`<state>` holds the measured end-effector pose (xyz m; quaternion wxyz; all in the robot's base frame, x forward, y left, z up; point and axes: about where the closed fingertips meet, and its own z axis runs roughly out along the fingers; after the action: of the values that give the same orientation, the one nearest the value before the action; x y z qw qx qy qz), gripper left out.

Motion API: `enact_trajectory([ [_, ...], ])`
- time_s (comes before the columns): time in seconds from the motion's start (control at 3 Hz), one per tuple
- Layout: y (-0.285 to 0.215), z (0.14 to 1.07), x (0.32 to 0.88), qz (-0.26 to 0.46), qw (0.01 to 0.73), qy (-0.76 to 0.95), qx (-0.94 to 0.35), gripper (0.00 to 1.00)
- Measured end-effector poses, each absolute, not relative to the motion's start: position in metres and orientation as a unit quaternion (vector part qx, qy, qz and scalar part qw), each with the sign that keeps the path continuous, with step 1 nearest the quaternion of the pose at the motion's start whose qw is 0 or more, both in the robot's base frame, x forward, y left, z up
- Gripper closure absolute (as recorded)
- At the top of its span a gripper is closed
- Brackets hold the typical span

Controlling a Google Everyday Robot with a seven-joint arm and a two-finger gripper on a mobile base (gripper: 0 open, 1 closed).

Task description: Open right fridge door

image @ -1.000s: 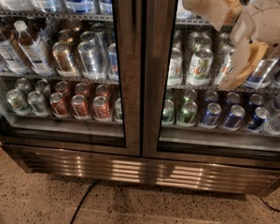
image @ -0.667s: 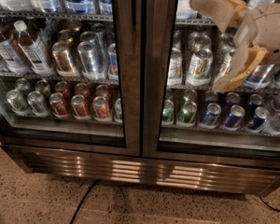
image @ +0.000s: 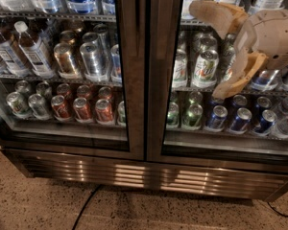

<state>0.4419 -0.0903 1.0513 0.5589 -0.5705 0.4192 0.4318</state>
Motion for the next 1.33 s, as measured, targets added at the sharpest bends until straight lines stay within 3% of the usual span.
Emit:
enact_trajectory([
  [0.67, -0.0871, 1.0292, 0.4453, 0.446, 0.545, 0.435, -0.562, 0.00],
  [1.33, -0.0889, 1.0344, 0.4498, 0.426, 0.586, 0.445, -0.526, 0.00],
])
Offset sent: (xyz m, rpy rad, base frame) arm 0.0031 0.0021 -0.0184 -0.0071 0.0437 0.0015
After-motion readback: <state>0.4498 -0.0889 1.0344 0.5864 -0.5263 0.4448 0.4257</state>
